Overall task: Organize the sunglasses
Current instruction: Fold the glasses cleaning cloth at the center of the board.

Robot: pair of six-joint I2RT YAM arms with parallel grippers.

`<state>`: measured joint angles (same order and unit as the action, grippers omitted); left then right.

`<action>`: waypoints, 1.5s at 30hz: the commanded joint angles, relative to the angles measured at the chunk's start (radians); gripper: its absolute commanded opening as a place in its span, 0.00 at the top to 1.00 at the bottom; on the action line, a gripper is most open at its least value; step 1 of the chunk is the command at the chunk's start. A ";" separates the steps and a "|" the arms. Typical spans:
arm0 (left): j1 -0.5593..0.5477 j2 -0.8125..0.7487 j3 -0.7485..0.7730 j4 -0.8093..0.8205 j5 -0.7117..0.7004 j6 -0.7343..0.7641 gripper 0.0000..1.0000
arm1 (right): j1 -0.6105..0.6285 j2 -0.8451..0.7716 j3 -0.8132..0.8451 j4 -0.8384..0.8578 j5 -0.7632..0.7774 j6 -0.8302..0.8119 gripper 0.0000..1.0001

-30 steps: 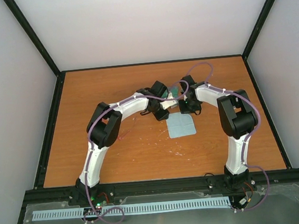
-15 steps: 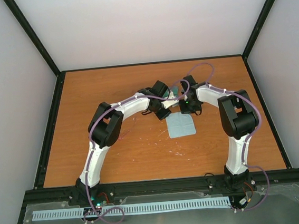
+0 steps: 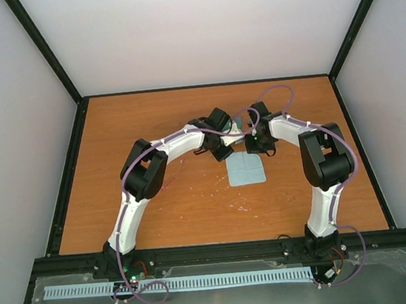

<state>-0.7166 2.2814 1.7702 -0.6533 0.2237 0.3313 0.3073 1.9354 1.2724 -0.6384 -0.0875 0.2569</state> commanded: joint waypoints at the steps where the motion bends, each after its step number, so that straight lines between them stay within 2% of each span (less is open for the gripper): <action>1: -0.020 0.002 0.096 -0.009 -0.023 0.024 0.99 | -0.008 -0.044 0.004 0.023 -0.012 0.015 0.97; 12: -0.020 -0.016 0.109 -0.021 -0.022 0.035 1.00 | -0.013 -0.072 -0.004 0.052 -0.039 0.009 0.97; 24: -0.019 -0.090 0.002 0.024 0.023 0.007 1.00 | -0.018 -0.187 -0.139 0.118 -0.038 0.005 0.97; 39: -0.023 -0.166 -0.111 0.055 0.076 -0.015 0.99 | -0.018 -0.232 -0.255 0.156 -0.056 0.008 0.97; 45: -0.056 -0.187 -0.153 0.068 0.080 -0.020 1.00 | -0.019 -0.250 -0.294 0.172 -0.061 0.017 0.97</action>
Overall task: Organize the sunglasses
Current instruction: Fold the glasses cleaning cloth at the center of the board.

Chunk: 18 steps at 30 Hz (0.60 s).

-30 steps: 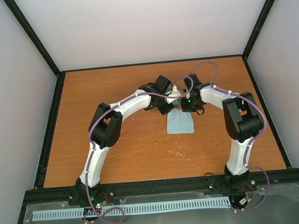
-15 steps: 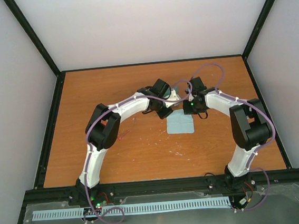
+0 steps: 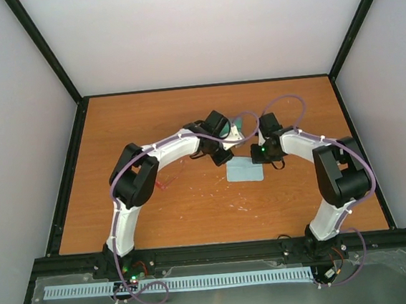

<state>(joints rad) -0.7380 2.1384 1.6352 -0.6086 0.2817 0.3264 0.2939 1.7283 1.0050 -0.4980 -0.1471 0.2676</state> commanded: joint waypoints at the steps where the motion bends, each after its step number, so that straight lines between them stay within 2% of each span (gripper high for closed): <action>1: -0.041 -0.047 -0.025 0.025 0.023 -0.015 1.00 | -0.004 -0.048 -0.033 0.035 0.001 0.008 0.97; 18: -0.069 -0.064 -0.073 0.021 0.016 -0.011 1.00 | -0.004 -0.091 -0.132 0.063 -0.007 0.015 0.97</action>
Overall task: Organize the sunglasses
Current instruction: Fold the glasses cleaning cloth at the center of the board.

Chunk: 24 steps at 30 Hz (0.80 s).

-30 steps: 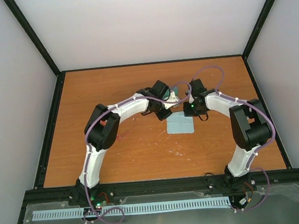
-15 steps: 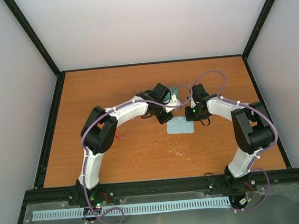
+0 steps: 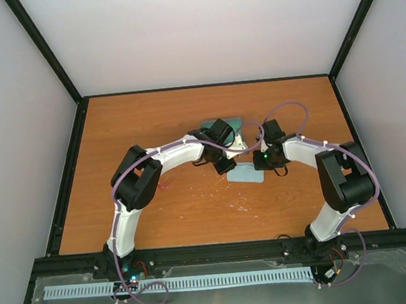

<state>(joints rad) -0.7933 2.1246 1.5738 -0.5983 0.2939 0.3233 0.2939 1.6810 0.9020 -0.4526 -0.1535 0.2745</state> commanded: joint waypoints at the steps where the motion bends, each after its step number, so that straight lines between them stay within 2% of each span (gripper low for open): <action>1: -0.014 -0.053 -0.017 0.012 0.002 -0.007 1.00 | -0.005 -0.049 -0.033 0.019 0.001 0.010 0.97; 14: -0.017 -0.064 -0.037 0.010 0.009 -0.007 1.00 | -0.004 -0.057 -0.068 0.034 -0.077 -0.002 0.97; 20: -0.020 -0.063 -0.045 0.006 0.020 -0.007 0.99 | -0.004 -0.076 -0.098 0.026 -0.125 -0.012 0.89; 24: -0.019 -0.065 -0.058 0.008 0.032 -0.011 0.98 | -0.004 -0.095 -0.116 0.013 -0.132 -0.021 0.80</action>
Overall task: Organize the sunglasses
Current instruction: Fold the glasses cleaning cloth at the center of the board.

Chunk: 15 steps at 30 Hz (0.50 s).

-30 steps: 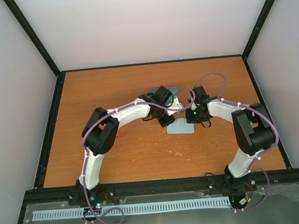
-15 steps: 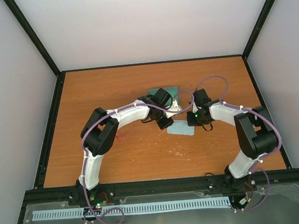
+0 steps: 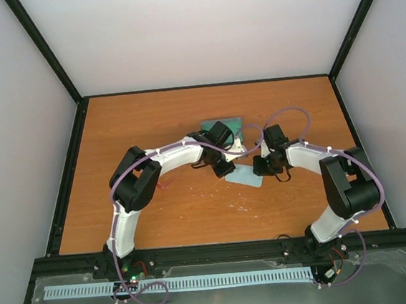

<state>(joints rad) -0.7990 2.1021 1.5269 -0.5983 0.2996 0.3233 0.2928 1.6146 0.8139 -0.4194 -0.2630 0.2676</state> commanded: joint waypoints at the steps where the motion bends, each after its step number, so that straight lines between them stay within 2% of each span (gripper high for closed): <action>1: -0.015 -0.045 -0.017 0.009 0.027 -0.010 0.98 | -0.004 -0.034 -0.033 -0.019 -0.024 -0.013 0.80; 10: -0.019 -0.076 -0.090 0.034 0.028 -0.009 0.94 | -0.003 -0.079 -0.088 0.006 -0.073 0.006 0.78; 15: -0.025 -0.093 -0.126 0.057 0.022 -0.009 0.91 | -0.003 -0.103 -0.112 0.018 -0.124 0.022 0.73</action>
<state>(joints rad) -0.8062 2.0537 1.4178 -0.5781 0.3111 0.3229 0.2928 1.5406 0.7296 -0.4061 -0.3412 0.2745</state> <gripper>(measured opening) 0.072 0.258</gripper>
